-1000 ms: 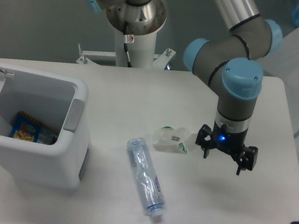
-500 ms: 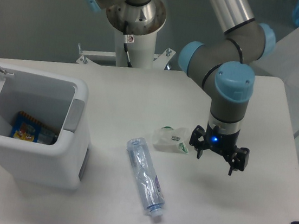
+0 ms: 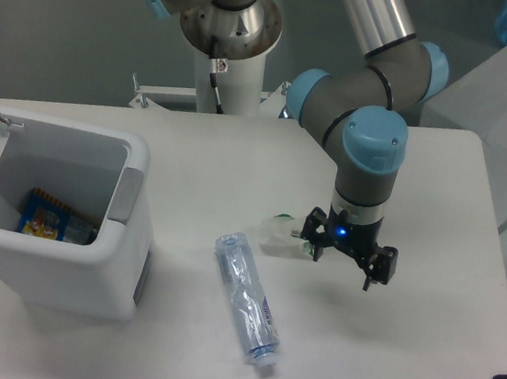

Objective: Place the trash in the trash can
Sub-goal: 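Move the gripper over the crumpled clear plastic wrapper, then lower the gripper, close on the wrapper and lift it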

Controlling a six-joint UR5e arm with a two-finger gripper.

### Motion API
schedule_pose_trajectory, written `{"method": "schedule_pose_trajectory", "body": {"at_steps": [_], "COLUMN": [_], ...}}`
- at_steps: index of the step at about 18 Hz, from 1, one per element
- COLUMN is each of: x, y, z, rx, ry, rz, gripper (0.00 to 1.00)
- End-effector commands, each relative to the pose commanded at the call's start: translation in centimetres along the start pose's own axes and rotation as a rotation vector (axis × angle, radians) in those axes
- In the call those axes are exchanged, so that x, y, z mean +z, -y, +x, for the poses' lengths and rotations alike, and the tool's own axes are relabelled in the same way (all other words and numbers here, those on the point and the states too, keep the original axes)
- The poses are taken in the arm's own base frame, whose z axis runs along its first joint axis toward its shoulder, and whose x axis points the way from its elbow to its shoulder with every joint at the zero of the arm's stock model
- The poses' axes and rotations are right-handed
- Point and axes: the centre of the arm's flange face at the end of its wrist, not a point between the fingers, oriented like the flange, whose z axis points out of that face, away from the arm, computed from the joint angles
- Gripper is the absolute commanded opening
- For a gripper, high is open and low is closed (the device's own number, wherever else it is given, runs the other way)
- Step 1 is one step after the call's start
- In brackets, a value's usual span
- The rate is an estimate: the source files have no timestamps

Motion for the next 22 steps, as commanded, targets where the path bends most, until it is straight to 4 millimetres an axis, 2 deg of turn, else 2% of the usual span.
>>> {"method": "schedule_pose_trajectory", "body": {"at_steps": [4, 6, 9, 17, 18, 19, 20, 21, 22], "x": [-1.0, -0.1, 1.7, 5.4, 5.7, 5.6, 5.3, 5.0, 5.2], "y": [-1.5, -2.2, -2.8, -1.6, -1.8, -1.9, -1.9, -1.9, -1.9], "z": [3.3, 5.0, 6.2, 6.2, 6.3, 6.2, 5.9, 5.6, 5.5], "rx": [0.099, 0.154, 0.198, 0.202, 0.202, 0.205, 0.206, 0.206, 0.206], "ry": [-0.072, -0.094, -0.118, -0.103, -0.103, -0.098, -0.082, -0.071, -0.073], "rz": [-0.031, -0.043, -0.078, -0.108, -0.115, -0.129, -0.144, -0.152, -0.154], "gripper": [1.0, 1.0, 1.0, 1.0, 0.81, 0.55, 0.36, 0.22, 0.12]}}
